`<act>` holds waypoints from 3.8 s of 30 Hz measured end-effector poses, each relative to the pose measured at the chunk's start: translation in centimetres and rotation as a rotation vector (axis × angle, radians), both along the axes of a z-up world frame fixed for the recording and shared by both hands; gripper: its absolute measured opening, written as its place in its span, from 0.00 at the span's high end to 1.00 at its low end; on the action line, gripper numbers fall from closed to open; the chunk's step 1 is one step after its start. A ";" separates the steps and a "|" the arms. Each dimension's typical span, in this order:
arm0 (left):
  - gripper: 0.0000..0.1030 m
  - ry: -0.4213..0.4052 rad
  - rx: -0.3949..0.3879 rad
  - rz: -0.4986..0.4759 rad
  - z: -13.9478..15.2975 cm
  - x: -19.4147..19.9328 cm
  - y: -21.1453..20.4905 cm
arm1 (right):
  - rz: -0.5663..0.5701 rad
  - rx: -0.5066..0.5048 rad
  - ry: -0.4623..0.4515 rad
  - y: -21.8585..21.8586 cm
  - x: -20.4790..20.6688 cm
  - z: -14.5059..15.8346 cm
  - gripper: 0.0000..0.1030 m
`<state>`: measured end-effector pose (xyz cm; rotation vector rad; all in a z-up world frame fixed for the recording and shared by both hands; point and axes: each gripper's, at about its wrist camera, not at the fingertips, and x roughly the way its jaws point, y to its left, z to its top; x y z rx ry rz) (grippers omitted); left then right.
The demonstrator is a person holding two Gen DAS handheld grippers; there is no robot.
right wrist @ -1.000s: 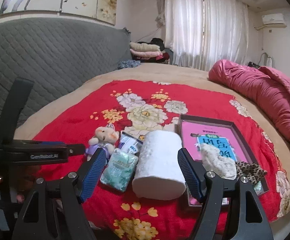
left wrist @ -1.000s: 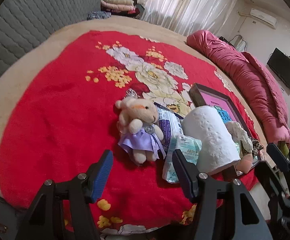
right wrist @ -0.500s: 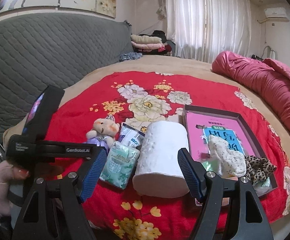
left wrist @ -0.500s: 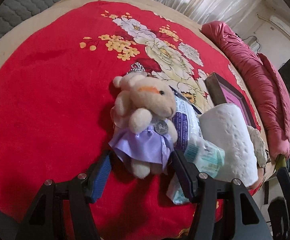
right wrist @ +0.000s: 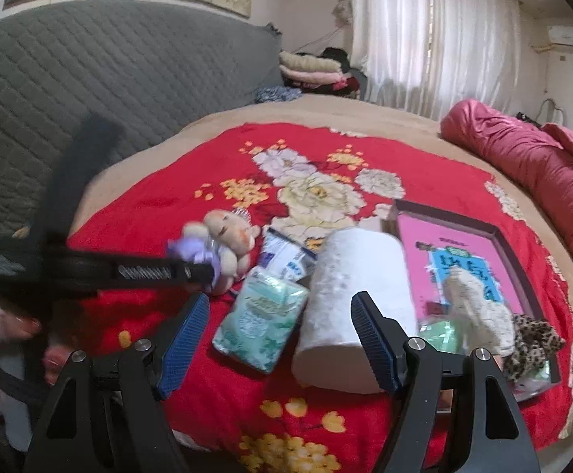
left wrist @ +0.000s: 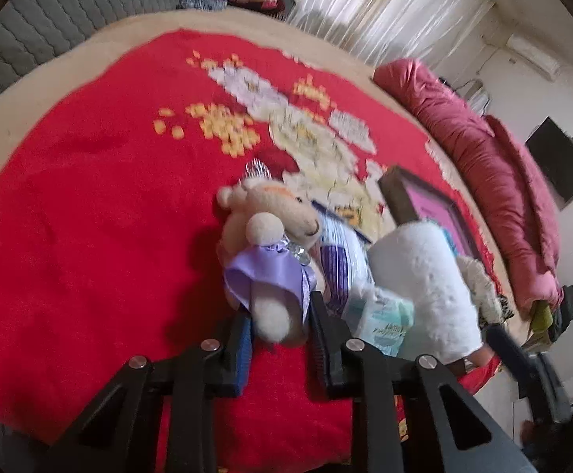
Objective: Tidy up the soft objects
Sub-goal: 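Reach the left tool to the purple-dress teddy bear while the right reaches the green wipes packet, then grasp the purple-dress teddy bear with the left tool while the right grasps the green wipes packet, then carry the teddy bear with the left tool while the right carries the wipes packet to the tray, then lower the wipes packet into the tray and open the right tool while the left releases the bear there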
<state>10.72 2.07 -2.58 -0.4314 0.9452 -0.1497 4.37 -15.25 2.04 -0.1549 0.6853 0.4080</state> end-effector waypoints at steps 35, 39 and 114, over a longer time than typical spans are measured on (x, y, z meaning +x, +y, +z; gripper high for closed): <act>0.81 -0.065 -0.084 0.079 -0.3 0.1 5.4 | -0.077 -0.148 0.179 5.7 4.8 -6.0 0.60; 0.82 -0.130 -0.107 0.075 0.7 -0.5 5.4 | -0.013 -0.065 0.119 4.9 3.5 -3.8 0.60; 0.81 -0.132 0.013 -0.429 2.6 0.5 -24.7 | -0.539 0.086 0.082 -22.2 5.1 -2.5 0.58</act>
